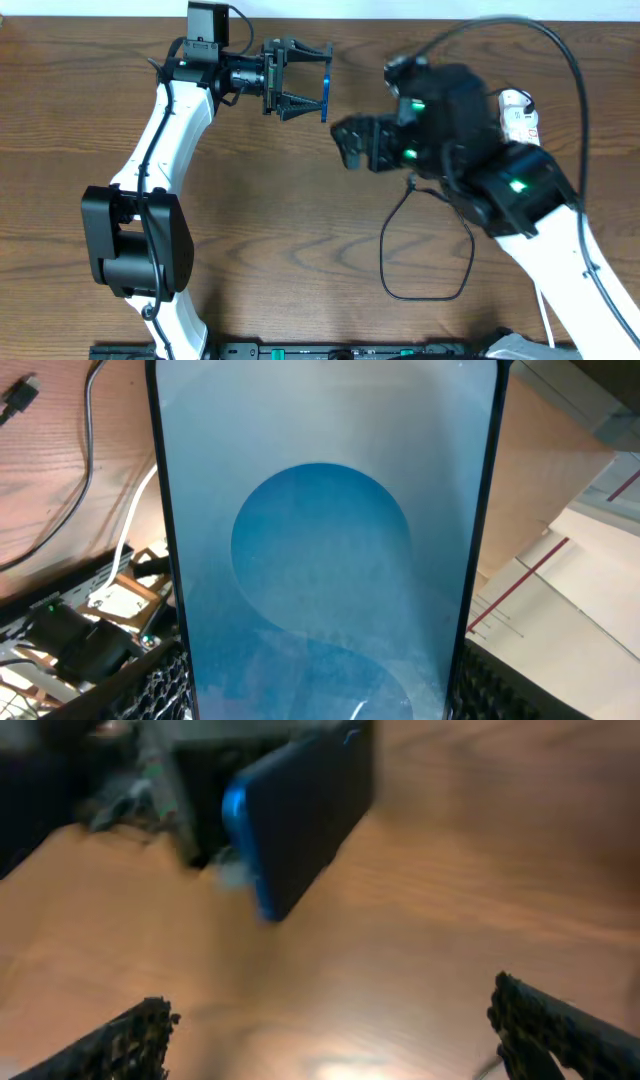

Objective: Plug charger to phone and switch on socket

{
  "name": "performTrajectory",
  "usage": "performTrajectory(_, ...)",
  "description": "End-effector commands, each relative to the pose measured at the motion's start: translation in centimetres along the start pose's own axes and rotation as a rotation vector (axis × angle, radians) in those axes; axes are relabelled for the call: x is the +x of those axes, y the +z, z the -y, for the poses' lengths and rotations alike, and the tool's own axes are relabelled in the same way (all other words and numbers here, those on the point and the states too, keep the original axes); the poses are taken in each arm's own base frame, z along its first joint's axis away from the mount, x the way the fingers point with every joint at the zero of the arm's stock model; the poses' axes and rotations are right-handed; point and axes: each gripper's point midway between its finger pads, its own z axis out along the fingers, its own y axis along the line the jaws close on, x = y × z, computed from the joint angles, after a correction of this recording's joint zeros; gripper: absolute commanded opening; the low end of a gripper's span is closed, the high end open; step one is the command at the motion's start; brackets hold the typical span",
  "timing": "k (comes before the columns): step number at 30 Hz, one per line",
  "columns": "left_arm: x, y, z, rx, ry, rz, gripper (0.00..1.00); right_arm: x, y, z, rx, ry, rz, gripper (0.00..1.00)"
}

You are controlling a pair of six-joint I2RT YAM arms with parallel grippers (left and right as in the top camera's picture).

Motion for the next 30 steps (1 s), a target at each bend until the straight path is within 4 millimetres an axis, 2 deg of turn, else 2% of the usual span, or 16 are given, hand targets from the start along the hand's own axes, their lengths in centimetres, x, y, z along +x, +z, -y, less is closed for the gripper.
performTrajectory(1,1.0,-0.3,0.8,0.012,0.035,-0.023,0.73,-3.2,1.0,1.3,0.231,-0.038,0.146,0.99)
performTrajectory(3,1.0,-0.3,0.8,0.012,0.035,-0.024,0.72,-3.2,2.2,-1.2,0.139,-0.065,0.138,0.99)
performTrajectory(5,1.0,-0.3,0.8,0.012,0.035,-0.024,0.72,-3.1,3.1,-3.8,0.041,-0.077,0.136,0.88)
performTrajectory(6,1.0,-0.3,0.8,0.012,0.035,-0.023,0.72,-3.2,3.5,-4.6,0.016,-0.082,0.145,0.76)
performTrajectory(7,1.0,-0.3,0.8,0.012,0.035,-0.023,0.72,-3.4,3.8,-5.2,0.004,-0.085,0.155,0.70)
performTrajectory(8,1.0,-0.3,0.8,0.012,0.035,-0.023,0.72,-3.4,4.1,-5.5,-0.004,-0.086,0.160,0.79)
performTrajectory(9,0.9,-0.3,0.8,0.011,0.035,-0.020,0.72,-3.5,4.5,-5.4,0.012,-0.073,0.169,0.96)
performTrajectory(10,0.9,-0.3,0.8,0.010,0.035,-0.016,0.72,-3.6,4.8,-5.0,0.041,-0.040,0.179,0.96)
performTrajectory(12,0.7,-0.2,0.8,0.009,0.035,-0.008,0.72,-3.5,5.6,-3.6,0.121,0.027,0.192,0.83)
performTrajectory(13,0.7,-0.2,0.7,0.008,0.035,-0.005,0.72,-3.4,6.0,-3.2,0.146,0.039,0.192,0.80)
performTrajectory(19,0.7,-0.2,0.7,0.008,0.035,-0.005,0.72,-2.4,8.3,-1.8,0.243,0.041,0.173,0.81)
performTrajectory(21,0.5,-0.2,0.7,0.007,0.035,0.003,0.72,-2.2,8.8,-1.6,0.257,0.054,0.173,0.78)
performTrajectory(27,0.4,-0.2,0.7,0.005,0.035,0.013,0.72,-2.9,8.7,-1.4,0.272,0.063,0.210,0.54)
performTrajectory(30,0.4,-0.2,0.7,0.005,0.035,0.013,0.72,-3.3,8.7,-1.6,0.263,0.067,0.223,0.50)
